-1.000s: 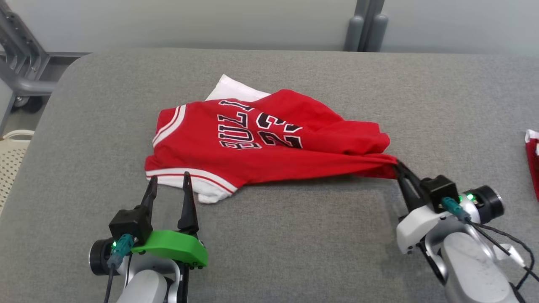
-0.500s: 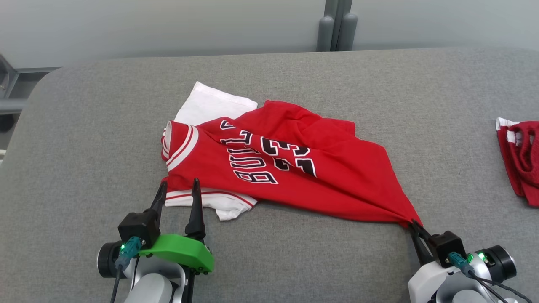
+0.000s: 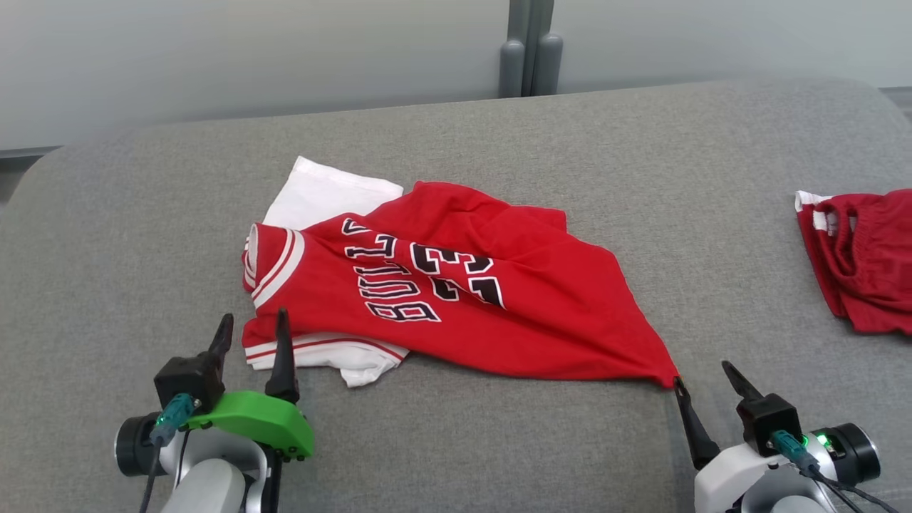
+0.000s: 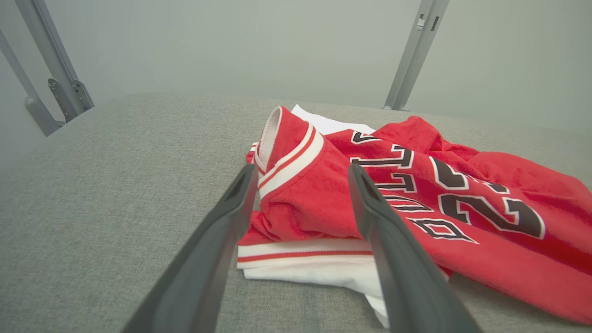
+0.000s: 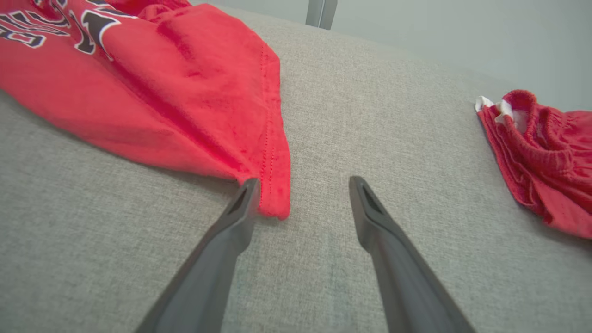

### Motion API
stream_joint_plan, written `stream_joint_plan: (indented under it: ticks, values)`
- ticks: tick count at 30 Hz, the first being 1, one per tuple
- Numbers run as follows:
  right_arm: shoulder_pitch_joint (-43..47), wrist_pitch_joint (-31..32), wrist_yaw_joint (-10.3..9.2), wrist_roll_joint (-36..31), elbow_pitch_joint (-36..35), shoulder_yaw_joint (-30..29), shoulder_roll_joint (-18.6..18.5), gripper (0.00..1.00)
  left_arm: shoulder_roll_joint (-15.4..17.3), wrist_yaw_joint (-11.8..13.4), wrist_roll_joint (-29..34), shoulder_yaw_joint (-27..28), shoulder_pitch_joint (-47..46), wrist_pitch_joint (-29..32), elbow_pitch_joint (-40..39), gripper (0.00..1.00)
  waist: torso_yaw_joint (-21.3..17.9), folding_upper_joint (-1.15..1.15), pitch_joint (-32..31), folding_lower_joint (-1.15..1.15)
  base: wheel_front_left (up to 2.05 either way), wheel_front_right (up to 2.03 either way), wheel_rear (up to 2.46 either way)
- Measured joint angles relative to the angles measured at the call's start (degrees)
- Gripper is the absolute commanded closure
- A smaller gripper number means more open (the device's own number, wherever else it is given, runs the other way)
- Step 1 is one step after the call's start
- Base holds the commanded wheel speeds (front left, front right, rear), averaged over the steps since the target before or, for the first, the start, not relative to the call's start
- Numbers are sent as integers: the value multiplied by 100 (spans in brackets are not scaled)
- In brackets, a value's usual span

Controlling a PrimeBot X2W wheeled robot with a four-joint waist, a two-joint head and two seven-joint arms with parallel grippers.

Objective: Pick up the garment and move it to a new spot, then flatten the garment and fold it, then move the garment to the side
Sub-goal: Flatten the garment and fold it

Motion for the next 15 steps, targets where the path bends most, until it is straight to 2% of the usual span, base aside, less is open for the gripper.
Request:
stream_joint_plan:
  ticks: [6, 15]
  values:
    - [162, 1, 0, 337, -723, -149, 15, 0, 252, -151, -20, 4, -237, 227, 475, 0, -224, 0, -83, 0, 0, 0, 0]
    - [150, 0, 0, 516, -1717, -136, -21, 0, 372, -438, -174, -23, -770, 620, 1462, 0, -569, 0, -53, 0, 0, 0, 0]
